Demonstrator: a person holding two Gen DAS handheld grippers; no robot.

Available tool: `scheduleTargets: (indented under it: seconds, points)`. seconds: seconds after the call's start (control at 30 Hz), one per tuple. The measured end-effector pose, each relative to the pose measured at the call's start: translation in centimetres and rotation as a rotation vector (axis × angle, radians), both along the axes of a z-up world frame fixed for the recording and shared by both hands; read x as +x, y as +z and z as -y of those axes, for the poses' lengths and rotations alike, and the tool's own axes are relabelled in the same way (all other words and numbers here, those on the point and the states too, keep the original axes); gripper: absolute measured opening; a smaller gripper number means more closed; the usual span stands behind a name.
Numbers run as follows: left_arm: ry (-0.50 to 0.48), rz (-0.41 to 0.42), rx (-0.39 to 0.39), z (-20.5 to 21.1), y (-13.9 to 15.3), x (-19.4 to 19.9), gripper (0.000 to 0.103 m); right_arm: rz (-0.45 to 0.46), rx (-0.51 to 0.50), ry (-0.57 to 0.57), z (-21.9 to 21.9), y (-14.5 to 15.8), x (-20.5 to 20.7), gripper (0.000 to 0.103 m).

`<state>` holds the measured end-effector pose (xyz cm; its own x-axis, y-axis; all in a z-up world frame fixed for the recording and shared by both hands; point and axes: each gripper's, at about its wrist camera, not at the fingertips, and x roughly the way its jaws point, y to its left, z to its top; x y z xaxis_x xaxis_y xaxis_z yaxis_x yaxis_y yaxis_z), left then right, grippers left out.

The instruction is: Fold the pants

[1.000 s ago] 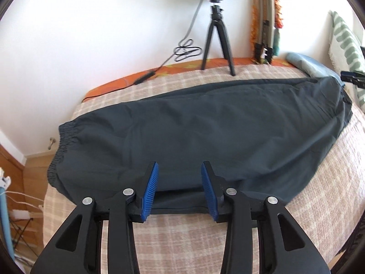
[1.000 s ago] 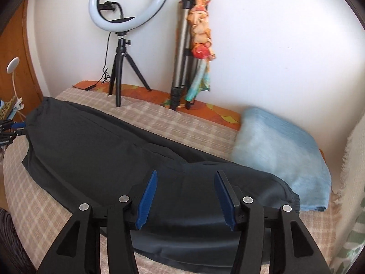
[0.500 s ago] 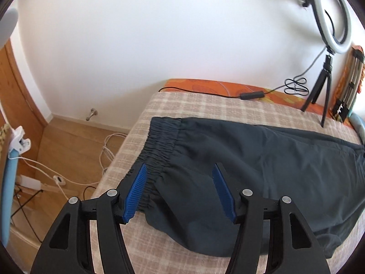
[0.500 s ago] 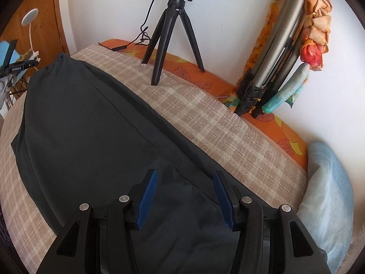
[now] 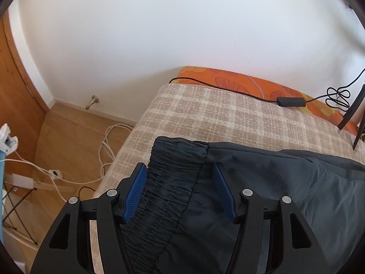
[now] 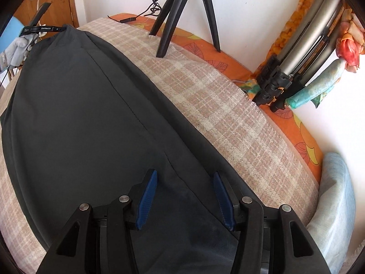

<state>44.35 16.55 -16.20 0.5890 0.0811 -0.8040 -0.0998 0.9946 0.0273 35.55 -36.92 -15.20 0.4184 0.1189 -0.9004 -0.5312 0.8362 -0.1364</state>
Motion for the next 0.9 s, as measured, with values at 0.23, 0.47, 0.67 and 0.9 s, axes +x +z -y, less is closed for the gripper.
scheduleTargets:
  seconds: [0.23, 0.47, 0.67, 0.9]
  points:
    - [0.024, -0.02, 0.09, 0.9, -1.3, 1.5, 0.059, 0.026, -0.013, 0.044, -1.4, 0.4, -0.4, 0.0]
    - [0.071, 0.025, 0.152, 1.5, -1.2, 2.3, 0.059, 0.112, 0.0, -0.069, -0.1, 1.9, 2.5, 0.0]
    - [0.097, 0.016, 0.102, 0.5, -0.7, 2.9, 0.062, 0.079, -0.07, -0.104, -0.4, 0.0, 3.4, 0.001]
    - [0.037, -0.044, 0.089, 0.2, 0.3, 3.0, 0.062, 0.109, -0.055, -0.16, 0.5, 1.8, 1.6, 0.037]
